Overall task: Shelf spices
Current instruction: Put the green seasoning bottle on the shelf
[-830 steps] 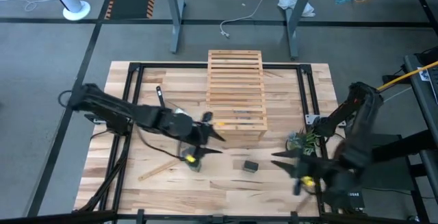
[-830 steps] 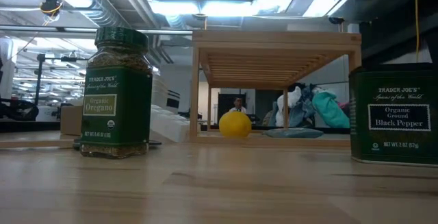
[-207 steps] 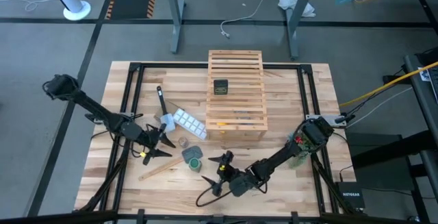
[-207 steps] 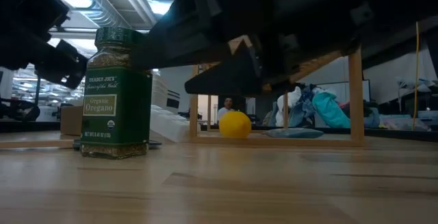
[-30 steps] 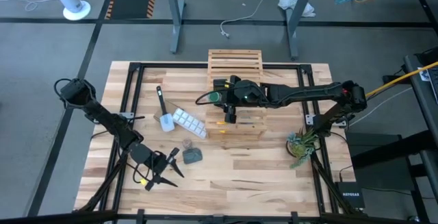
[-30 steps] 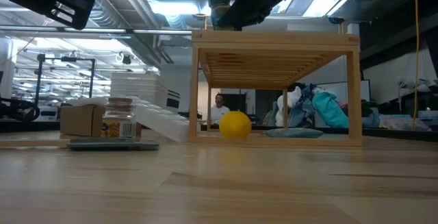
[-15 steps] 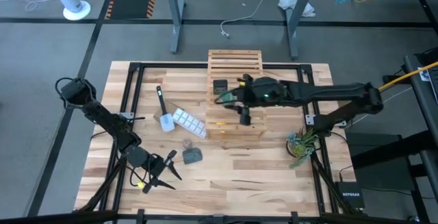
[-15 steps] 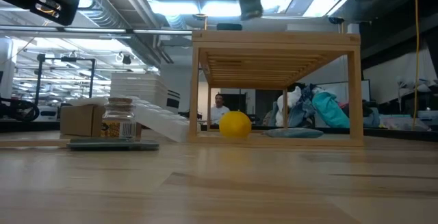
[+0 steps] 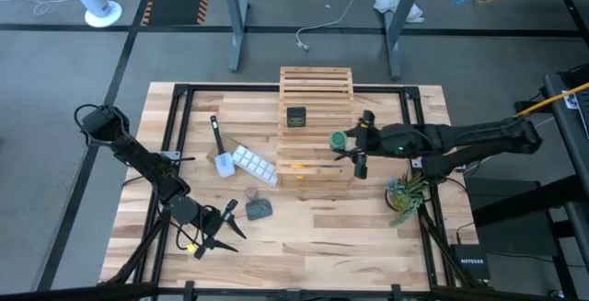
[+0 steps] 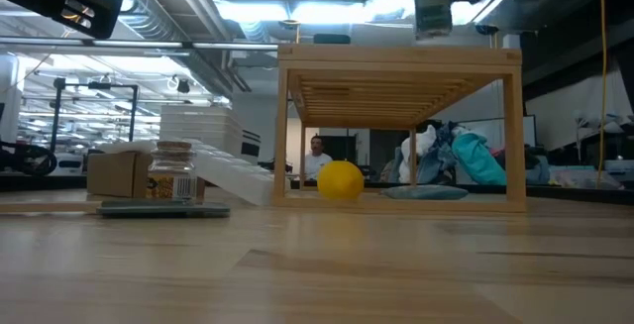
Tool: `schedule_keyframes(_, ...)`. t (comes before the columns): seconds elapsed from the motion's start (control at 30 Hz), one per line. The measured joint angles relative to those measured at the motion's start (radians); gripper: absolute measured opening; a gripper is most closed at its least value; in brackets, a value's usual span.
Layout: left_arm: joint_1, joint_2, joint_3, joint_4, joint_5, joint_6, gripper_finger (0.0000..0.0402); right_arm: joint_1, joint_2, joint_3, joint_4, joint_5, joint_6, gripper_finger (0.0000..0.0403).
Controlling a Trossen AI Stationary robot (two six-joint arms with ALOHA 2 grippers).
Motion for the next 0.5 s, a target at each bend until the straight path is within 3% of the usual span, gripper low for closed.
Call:
schedule_keyframes(0.27, 0.002, 0.0, 0.0, 0.003, -0.011, 0.004, 0.0182, 0.0, -0.234, -0.306, 0.42, -0.01, -0.078, 0.0205)
schedule_keyframes(0.5, 0.003, 0.0, 0.0, 0.015, -0.061, 0.045, 0.0182, -0.012, -0.244, -0.35, 0.471, -0.001, -0.134, 0.0204)
